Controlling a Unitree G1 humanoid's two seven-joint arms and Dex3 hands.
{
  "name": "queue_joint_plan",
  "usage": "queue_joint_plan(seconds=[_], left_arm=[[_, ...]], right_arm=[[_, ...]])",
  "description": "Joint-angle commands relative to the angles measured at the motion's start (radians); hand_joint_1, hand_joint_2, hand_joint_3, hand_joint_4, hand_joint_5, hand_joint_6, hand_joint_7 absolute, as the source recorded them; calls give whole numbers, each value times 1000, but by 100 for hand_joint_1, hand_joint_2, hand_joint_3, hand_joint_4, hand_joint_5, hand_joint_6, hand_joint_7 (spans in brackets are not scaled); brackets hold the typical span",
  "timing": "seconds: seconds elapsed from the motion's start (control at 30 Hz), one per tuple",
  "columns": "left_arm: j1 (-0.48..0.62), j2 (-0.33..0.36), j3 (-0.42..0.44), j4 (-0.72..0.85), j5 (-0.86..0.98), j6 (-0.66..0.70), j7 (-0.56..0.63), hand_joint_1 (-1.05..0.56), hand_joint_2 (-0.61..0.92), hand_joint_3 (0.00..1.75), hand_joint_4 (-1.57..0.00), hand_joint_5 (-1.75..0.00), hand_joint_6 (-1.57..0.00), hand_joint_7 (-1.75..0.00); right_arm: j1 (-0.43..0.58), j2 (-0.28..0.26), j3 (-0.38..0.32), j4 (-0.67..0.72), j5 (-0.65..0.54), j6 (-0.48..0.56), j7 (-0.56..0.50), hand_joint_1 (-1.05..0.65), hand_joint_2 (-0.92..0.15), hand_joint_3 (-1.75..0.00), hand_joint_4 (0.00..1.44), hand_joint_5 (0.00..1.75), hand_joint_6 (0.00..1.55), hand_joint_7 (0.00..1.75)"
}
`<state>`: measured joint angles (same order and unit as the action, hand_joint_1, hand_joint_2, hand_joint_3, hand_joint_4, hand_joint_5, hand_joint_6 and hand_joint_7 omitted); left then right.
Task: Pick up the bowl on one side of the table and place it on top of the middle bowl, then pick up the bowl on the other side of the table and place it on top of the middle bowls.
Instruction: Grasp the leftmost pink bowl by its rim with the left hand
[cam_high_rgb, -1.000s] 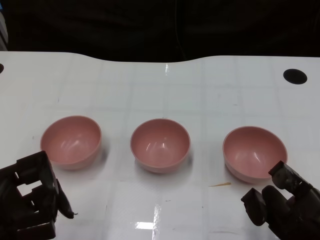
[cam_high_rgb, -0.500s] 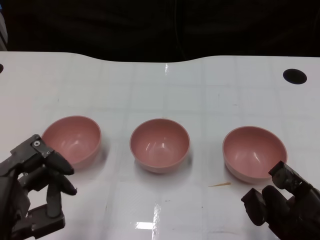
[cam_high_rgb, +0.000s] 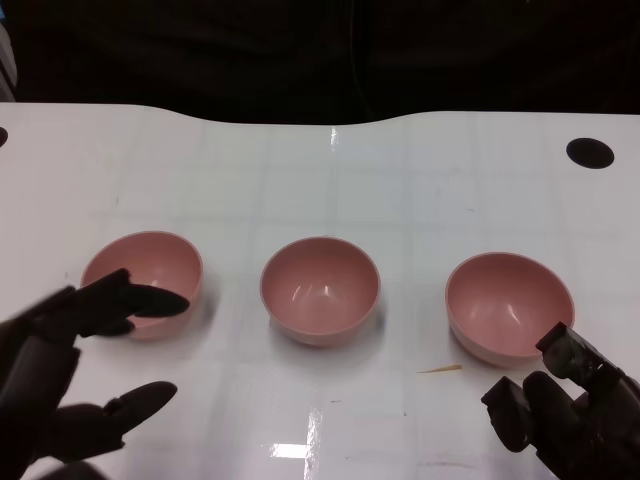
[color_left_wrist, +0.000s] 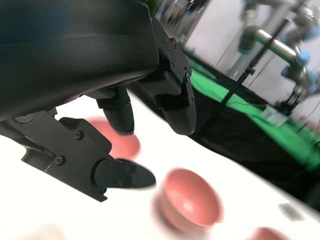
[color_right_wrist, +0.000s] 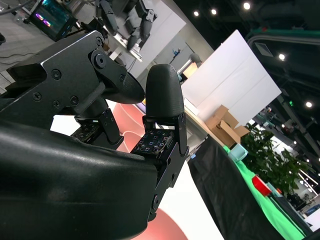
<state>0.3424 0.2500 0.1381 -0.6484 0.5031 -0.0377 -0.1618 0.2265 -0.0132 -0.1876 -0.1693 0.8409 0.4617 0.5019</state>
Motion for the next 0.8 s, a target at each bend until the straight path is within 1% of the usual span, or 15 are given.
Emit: queue_joint_plan(seconds=[0.03, 0.17, 0.2, 0.27, 0.37, 0.4, 0.5, 0.63, 0.7, 0.77, 0.8], left_arm=[[-20, 20, -12, -41, 79, -8, 19, -50, 68, 0, -53, -61, -71, -24], [-25, 19, -16, -39, 99, -9, 21, -50, 68, 0, -54, -59, -73, -21], [-42, 49, -17, -28, 141, -16, 13, -53, 68, 0, -54, -58, -74, -20], [-63, 86, -19, -14, 196, -24, 2, -59, 68, 0, -57, -51, -76, -15], [-68, 95, -23, -11, 211, -21, 3, -62, 68, 0, -59, -47, -78, -11], [-79, 107, -27, 0, 243, -24, 11, -63, 68, 0, -60, -45, -79, -10], [-116, 137, -42, 41, 308, -42, 23, -64, 68, 0, -71, -29, -83, -5], [-139, 147, -54, 73, 326, -49, 22, -65, 68, 0, -76, -19, -84, -2], [-156, 157, -63, 99, 337, -54, 19, -71, 71, 1, -76, -16, -82, -1], [-171, 166, -70, 120, 346, -56, 16, -72, 72, 1, -76, -14, -82, 0], [-181, 172, -76, 133, 352, -56, 12, -77, 75, 2, -76, -13, -81, 0]], right_arm=[[4, -10, -4, 3, -3, -11, 14, -7, -49, -110, 84, 175, 82, 144], [3, -9, -5, 5, -4, -11, 18, -7, -50, -109, 84, 175, 81, 144], [7, -7, -5, -9, -5, -3, -2, -7, -51, -109, 84, 175, 80, 146], [13, -4, -4, -26, -5, 8, -29, -5, -46, -119, 85, 175, 79, 150], [15, -4, -2, -32, -2, 11, -40, -4, -44, -122, 85, 175, 79, 152], [15, -4, 0, -31, -1, 9, -35, -4, -44, -123, 85, 175, 79, 152], [17, 0, 5, -31, 0, 5, -34, -6, -43, -125, 85, 175, 78, 154], [15, 0, 7, -25, 0, 2, -27, -6, -43, -124, 85, 175, 78, 153], [12, -1, 7, -18, 2, 1, -19, -6, -46, -117, 85, 175, 81, 145], [14, 3, 8, -22, 2, 0, -24, -6, -47, -115, 85, 175, 82, 143], [16, 6, 9, -28, 1, 2, -33, -6, -46, -117, 85, 175, 82, 145]])
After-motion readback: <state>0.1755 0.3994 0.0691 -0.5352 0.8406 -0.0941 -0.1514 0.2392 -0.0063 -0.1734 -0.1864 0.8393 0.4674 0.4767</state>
